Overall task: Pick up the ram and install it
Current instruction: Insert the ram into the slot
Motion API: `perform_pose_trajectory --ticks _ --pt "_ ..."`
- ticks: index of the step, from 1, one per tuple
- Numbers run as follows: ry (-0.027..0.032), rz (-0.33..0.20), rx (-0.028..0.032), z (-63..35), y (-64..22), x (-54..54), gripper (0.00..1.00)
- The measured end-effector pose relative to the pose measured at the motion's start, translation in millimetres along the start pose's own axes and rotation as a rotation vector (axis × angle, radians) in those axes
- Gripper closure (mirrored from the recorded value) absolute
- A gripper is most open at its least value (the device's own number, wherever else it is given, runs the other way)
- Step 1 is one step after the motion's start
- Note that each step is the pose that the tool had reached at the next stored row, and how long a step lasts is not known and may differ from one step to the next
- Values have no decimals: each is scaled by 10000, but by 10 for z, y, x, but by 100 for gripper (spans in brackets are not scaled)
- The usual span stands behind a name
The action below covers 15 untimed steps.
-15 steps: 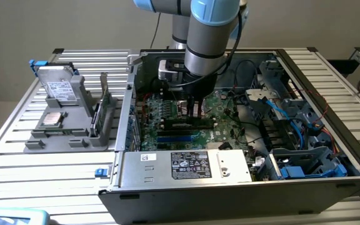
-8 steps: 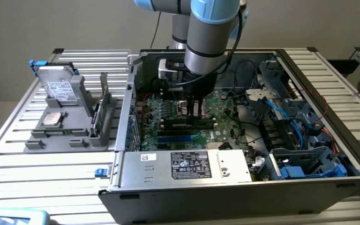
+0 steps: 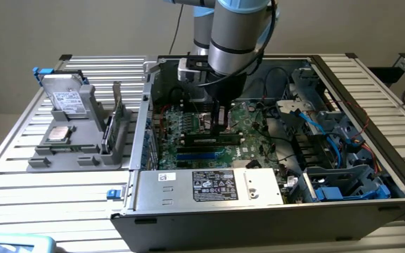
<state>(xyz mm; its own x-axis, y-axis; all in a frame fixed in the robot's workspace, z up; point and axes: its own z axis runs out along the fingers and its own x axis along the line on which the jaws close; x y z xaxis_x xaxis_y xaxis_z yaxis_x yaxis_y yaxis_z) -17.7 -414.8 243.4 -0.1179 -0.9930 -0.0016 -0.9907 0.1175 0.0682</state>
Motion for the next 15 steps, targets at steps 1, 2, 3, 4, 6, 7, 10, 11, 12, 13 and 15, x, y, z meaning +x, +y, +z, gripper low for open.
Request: perform_pose_trajectory --ticks 1,2,3,4,6,7,10,11,12,13,15 --pt "18 1 2 -13 -1 0 72" --pt "35 3 4 -27 -3 -1 72" --pt "59 5 7 -47 -6 -2 72" --pt "86 7 10 -72 -10 -2 72" --pt "152 12 17 -119 -19 -4 72" --pt "188 15 21 -134 -22 -5 72" --pt "302 23 34 -177 -24 -8 72" --pt "344 25 40 -206 -23 -10 72" --pt "384 27 45 -236 -21 -12 72" --pt "422 30 50 -267 -20 -13 72" --pt "445 20 53 -317 -19 -14 72"
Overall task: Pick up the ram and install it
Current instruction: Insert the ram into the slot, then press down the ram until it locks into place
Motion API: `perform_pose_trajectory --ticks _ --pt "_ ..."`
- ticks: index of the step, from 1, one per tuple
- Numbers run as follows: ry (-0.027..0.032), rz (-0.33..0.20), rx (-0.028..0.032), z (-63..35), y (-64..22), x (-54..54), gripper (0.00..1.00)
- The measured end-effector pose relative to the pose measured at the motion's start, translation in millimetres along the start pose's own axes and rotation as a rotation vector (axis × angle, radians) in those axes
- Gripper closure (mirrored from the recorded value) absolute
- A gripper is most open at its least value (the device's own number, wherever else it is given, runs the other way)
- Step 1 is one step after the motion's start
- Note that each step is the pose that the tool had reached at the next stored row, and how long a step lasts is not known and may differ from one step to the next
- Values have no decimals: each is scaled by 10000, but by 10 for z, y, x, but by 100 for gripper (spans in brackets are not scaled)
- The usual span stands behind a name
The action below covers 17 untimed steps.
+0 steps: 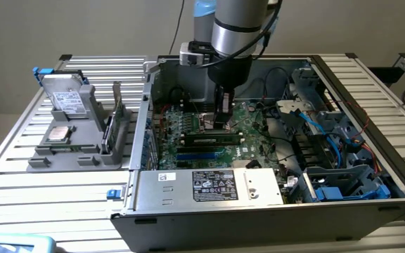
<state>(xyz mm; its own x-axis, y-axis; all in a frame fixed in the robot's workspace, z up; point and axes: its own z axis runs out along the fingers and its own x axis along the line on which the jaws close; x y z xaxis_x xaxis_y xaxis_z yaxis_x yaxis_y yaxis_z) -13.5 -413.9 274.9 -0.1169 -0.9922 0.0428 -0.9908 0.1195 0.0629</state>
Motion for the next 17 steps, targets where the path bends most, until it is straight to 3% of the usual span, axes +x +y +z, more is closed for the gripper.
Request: perform_pose_trajectory --ticks 5,10,17 --pt "9 -308 87 -21 1 -1 72" --pt "84 -606 221 -24 4 -31 72" --pt "85 -608 222 -24 5 -34 72"
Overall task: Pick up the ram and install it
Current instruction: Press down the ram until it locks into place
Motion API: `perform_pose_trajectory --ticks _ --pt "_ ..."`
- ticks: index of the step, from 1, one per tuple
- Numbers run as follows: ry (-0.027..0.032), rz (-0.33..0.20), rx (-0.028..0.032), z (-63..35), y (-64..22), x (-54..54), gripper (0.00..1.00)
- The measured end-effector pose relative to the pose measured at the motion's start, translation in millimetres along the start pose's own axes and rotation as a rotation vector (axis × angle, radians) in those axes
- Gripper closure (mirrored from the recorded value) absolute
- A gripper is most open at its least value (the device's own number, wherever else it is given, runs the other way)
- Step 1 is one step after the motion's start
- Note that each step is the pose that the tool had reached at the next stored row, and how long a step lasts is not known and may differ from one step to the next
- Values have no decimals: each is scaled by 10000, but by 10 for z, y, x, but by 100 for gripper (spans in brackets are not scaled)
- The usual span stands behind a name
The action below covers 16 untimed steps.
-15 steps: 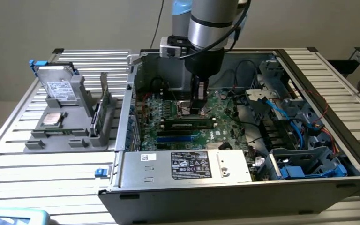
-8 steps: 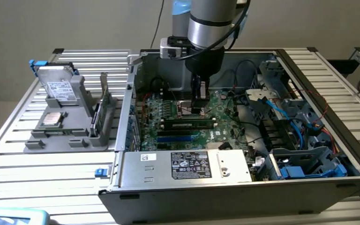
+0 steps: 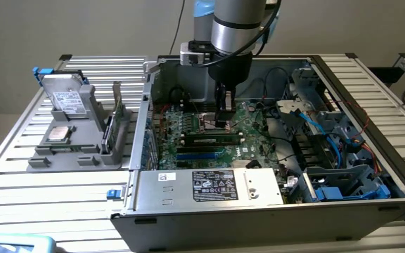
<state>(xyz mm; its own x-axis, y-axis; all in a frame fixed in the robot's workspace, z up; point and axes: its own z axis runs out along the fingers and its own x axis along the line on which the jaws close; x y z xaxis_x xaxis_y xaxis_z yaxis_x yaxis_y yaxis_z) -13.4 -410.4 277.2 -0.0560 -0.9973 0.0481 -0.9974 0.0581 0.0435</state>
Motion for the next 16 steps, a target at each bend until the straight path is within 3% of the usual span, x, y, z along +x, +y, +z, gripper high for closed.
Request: perform_pose_trajectory --ticks 8,9,10,11,16 --pt "0 0 0 0 0 0 72" --pt "-1 0 0 0 0 0 81" --pt "0 0 0 0 0 0 81" --pt "0 0 0 0 0 0 87" --pt "-1 0 0 0 0 0 89"
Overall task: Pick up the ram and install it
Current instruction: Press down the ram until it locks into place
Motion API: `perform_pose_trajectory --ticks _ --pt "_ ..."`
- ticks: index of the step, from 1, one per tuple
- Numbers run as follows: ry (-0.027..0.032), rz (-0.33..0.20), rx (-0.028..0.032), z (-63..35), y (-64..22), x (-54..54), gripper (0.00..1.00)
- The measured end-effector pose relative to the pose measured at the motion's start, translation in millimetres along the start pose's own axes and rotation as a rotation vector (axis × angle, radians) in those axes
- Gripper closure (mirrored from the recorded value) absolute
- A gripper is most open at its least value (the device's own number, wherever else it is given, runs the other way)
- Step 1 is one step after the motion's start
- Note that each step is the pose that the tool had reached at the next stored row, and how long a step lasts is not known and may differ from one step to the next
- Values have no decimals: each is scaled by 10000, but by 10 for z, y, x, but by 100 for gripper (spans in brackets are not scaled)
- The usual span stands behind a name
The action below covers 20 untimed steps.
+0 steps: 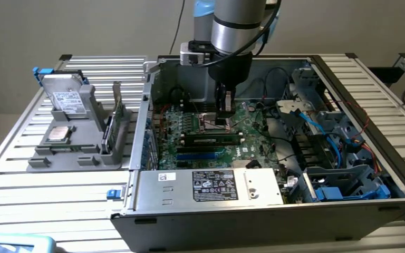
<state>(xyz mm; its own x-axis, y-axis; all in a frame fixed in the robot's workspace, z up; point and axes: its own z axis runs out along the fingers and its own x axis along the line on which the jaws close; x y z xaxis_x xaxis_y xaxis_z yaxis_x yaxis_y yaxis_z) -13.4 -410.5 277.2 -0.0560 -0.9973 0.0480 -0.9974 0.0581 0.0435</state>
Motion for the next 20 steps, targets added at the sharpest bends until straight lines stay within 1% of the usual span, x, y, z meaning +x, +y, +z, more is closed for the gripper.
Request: perform_pose_trajectory --ticks 3,4,5,6,8,10,15,20 --pt "1 0 0 0 0 0 89" --pt "-6 0 -1 5 0 0 89" --pt "-33 -1 -2 19 -2 -1 89" --pt "-47 -2 -3 37 -4 -2 89" --pt "-51 -2 -3 73 -15 -4 89" --pt "-52 -2 -3 108 -38 -7 89" --pt "-54 -2 -3 194 -139 -16 89" --pt "-58 -2 -4 285 -155 -21 89"
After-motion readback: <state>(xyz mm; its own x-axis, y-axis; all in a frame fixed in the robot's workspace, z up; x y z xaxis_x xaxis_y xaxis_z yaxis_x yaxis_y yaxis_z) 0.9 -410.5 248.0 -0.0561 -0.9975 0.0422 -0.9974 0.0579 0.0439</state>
